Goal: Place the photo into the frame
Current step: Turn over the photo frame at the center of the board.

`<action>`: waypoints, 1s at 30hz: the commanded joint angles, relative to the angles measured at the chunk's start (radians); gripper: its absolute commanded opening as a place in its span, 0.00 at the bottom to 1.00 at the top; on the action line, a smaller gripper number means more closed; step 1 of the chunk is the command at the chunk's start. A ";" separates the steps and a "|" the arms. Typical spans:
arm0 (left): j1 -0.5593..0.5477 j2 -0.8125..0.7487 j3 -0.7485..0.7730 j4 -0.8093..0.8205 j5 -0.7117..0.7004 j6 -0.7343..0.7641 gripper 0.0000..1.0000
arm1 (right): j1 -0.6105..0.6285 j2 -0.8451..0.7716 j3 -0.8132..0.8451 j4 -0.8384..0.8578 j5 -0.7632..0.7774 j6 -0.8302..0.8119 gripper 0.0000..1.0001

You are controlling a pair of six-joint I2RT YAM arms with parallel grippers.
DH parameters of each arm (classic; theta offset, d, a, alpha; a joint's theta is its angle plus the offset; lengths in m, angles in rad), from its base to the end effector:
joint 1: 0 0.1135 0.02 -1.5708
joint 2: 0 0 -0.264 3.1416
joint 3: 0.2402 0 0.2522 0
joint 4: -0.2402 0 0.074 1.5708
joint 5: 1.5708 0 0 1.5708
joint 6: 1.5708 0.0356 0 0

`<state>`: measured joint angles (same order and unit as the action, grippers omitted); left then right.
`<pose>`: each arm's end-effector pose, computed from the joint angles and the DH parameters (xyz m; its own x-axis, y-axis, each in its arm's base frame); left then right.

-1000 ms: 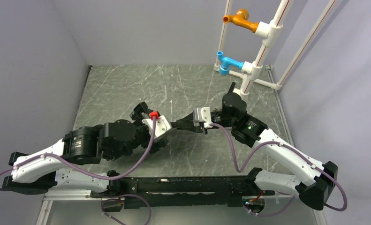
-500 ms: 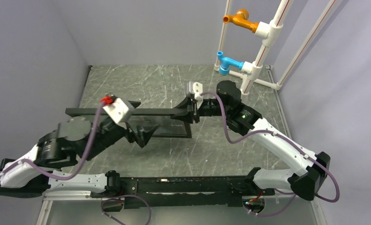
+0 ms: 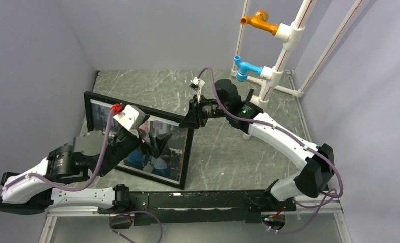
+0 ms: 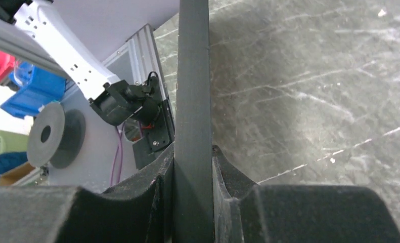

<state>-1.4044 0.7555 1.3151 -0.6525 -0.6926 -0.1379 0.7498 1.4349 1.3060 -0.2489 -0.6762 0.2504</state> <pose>0.0397 -0.0993 0.4660 -0.1051 -0.0131 -0.9944 0.6453 0.7599 -0.0782 0.2259 0.2408 0.3655 -0.4987 -0.2003 -0.8433 -0.8605 0.2312 0.4540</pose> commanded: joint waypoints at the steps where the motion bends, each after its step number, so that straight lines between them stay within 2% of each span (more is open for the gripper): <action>1: -0.002 0.004 -0.019 -0.021 -0.058 -0.087 1.00 | -0.001 -0.005 0.014 0.002 0.155 0.100 0.00; 4: -0.002 0.007 -0.042 -0.041 -0.059 -0.131 1.00 | -0.014 0.025 0.003 -0.015 0.262 0.128 0.00; 10: -0.001 0.020 -0.105 -0.077 -0.045 -0.236 0.99 | -0.054 0.075 -0.075 0.061 0.378 0.234 0.00; 23: 0.008 0.041 -0.236 -0.160 -0.030 -0.476 0.99 | -0.133 0.207 -0.192 0.211 0.514 0.307 0.00; 26: 0.060 0.018 -0.289 -0.130 0.034 -0.496 0.99 | -0.144 0.246 -0.208 0.236 0.515 0.303 0.00; 30: 0.196 0.005 -0.362 -0.083 0.210 -0.506 0.99 | -0.145 0.304 -0.212 0.245 0.490 0.256 0.00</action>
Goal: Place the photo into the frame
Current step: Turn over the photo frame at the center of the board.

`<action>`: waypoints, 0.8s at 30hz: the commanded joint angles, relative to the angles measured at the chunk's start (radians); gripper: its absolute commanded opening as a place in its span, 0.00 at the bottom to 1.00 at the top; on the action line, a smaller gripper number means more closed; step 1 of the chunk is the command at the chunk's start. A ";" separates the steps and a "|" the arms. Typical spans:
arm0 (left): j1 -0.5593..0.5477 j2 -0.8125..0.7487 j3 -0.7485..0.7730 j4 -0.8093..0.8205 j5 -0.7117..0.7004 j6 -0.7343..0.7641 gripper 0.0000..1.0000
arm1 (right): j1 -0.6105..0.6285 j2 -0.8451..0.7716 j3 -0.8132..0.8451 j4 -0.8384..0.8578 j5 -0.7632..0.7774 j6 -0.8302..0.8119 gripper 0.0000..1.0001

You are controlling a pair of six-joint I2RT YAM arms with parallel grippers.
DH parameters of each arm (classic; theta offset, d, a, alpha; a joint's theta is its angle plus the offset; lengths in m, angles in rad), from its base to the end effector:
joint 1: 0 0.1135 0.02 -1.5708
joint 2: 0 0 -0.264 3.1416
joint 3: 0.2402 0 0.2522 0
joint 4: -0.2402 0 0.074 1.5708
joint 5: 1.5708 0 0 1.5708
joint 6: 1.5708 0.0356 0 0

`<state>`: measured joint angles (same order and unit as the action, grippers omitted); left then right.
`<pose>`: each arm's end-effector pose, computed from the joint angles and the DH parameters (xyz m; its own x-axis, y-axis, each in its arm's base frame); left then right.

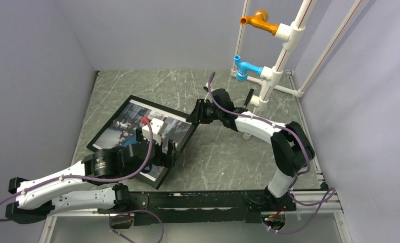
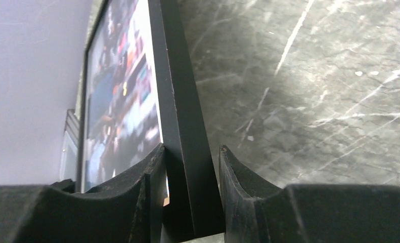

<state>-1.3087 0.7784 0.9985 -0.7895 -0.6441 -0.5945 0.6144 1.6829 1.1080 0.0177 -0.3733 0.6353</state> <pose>0.0580 -0.1338 0.3557 -0.4749 0.0417 -0.8790 0.4530 0.8679 -0.2035 0.3019 0.2289 0.2363 -0.8164 0.1003 -0.5687 -0.3792 0.6497 0.6589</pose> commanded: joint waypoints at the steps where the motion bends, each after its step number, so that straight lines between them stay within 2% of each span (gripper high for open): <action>1: 0.139 -0.017 -0.058 0.062 0.207 -0.051 0.99 | -0.010 0.067 -0.018 -0.022 0.185 -0.133 0.00; 4: 0.235 0.002 -0.093 0.071 0.336 -0.053 0.99 | -0.012 0.094 -0.039 0.000 0.188 -0.123 0.02; 9: 0.291 0.055 -0.108 0.080 0.424 -0.040 1.00 | -0.018 0.112 -0.105 0.074 0.172 -0.109 0.18; 12: 0.294 0.076 -0.105 0.092 0.449 -0.031 0.99 | -0.019 0.119 -0.139 0.107 0.179 -0.105 0.26; 15: 0.294 0.089 -0.096 0.093 0.463 -0.024 0.99 | -0.021 0.144 -0.115 0.062 0.192 -0.123 0.43; 18: 0.295 0.094 -0.089 0.089 0.458 -0.019 0.99 | -0.021 0.169 -0.078 0.009 0.181 -0.154 0.55; 24: 0.295 0.093 -0.076 0.065 0.445 -0.013 0.99 | -0.019 0.175 -0.050 -0.049 0.206 -0.179 0.72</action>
<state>-1.0191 0.8764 0.8898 -0.7387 -0.2062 -0.6209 0.5941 1.8580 1.0336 0.0471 -0.2180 0.4973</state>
